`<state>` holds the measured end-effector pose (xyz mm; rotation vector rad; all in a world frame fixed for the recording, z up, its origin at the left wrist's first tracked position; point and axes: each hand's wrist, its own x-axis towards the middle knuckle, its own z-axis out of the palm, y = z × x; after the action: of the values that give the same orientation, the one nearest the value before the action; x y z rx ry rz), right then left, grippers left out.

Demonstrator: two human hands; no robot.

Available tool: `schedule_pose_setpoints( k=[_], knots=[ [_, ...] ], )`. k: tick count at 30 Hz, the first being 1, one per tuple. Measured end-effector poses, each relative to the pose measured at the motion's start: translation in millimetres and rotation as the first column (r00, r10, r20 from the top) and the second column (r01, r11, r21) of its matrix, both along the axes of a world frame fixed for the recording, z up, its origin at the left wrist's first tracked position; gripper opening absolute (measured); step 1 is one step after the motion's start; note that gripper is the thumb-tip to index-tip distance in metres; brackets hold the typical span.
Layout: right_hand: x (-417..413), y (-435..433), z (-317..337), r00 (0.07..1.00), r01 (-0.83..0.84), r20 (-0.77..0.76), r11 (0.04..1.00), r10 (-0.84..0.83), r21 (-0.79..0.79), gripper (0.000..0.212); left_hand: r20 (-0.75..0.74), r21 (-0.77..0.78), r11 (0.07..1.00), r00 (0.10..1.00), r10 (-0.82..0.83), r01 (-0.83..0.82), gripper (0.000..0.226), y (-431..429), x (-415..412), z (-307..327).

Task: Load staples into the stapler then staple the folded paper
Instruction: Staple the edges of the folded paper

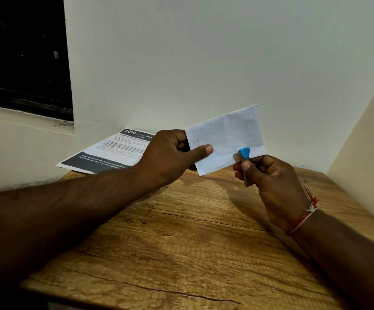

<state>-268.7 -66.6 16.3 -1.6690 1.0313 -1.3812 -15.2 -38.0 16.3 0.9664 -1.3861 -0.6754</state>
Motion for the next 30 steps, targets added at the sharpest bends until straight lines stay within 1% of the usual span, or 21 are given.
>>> schedule_pose_setpoints(
  k=[5, 9, 13, 17, 19, 25, 30],
  knots=[
    [1, -2, 1, 0.998, 0.063, -0.003, 0.998, -0.063, -0.002, 0.006, -0.017, -0.005, 1.000, 0.999, -0.029, 0.029, 0.034, -2, 2, -1],
    [0, -2, 0, 0.999, 0.045, 0.011, 0.999, -0.045, 0.000, 0.007, -0.021, -0.012, 0.999, 0.999, -0.040, 0.040, 0.037, -2, 2, -1],
    [-2, -3, 1, 0.999, -0.001, 0.054, 1.000, 0.001, -0.001, 0.015, 0.021, 0.009, 1.000, 1.000, -0.022, 0.022, 0.027, -4, 5, -2],
    [-5, -1, 1, 0.990, -0.106, 0.095, 0.994, 0.103, 0.028, 0.031, 0.042, 0.013, 1.000, 0.999, -0.003, 0.002, 0.028, -4, 5, -2],
    [-5, 0, 0, 0.984, -0.148, 0.108, 0.988, 0.143, 0.045, 0.033, 0.043, 0.010, 1.000, 0.999, 0.010, -0.011, 0.025, -3, 5, -1],
    [1, 9, -2, 0.982, -0.183, 0.066, 0.980, 0.179, 0.071, 0.041, 0.059, 0.004, 1.000, 0.998, 0.029, -0.029, 0.024, -1, 5, 0],
    [6, 12, 0, 0.985, -0.173, 0.028, 0.982, 0.171, 0.081, 0.041, 0.063, 0.009, 1.000, 0.998, 0.026, -0.027, 0.023, 2, 5, 2]
  ],
)
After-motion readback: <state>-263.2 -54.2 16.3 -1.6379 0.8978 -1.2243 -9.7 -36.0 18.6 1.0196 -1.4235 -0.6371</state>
